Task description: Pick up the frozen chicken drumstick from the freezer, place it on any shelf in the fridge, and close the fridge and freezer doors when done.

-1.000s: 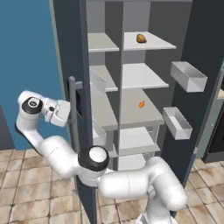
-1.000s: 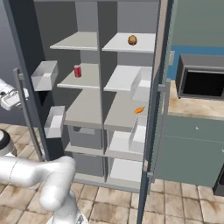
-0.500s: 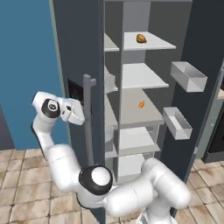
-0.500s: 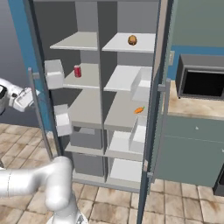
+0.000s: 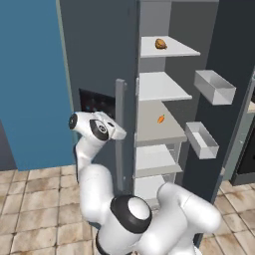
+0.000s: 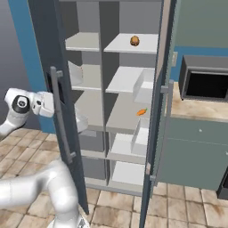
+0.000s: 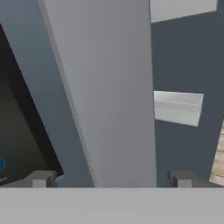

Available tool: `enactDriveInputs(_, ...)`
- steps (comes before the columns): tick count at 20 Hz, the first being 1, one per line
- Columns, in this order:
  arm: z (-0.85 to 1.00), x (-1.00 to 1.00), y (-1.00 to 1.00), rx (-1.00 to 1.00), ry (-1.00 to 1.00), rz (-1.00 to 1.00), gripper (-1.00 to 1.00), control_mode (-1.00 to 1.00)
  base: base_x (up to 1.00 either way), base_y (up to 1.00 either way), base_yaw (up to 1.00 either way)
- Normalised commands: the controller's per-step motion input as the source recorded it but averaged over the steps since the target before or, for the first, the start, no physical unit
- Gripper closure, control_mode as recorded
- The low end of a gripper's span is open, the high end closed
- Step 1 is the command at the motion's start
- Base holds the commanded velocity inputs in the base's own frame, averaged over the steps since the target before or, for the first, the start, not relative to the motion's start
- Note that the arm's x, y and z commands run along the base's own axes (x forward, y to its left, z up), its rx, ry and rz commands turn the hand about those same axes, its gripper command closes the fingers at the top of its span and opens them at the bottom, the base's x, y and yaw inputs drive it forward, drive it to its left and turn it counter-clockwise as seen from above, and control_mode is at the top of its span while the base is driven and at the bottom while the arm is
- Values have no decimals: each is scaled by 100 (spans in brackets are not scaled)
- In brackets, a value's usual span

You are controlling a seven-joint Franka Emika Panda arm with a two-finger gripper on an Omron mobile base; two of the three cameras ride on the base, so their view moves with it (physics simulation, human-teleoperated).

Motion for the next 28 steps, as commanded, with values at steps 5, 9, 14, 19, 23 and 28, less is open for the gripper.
enactDriveInputs(5, 0, 34, -31, 0, -5, 19, -100, -100, 0, 0, 0)
enactDriveInputs(9, 0, 30, -15, 0, 0, 14, -100, -100, 0, 0, 0)
enactDriveInputs(14, 0, 32, -9, 0, 0, 11, -100, -100, 0, 0, 0)
enactDriveInputs(19, 0, 47, -5, 0, 0, 9, -100, -100, 0, 0, 0)
enactDriveInputs(23, 0, 57, -5, 0, 0, 9, -100, -100, 0, 0, 0)
enactDriveInputs(28, -1, 54, -4, 0, -1, 9, -100, -100, 0, 0, 0)
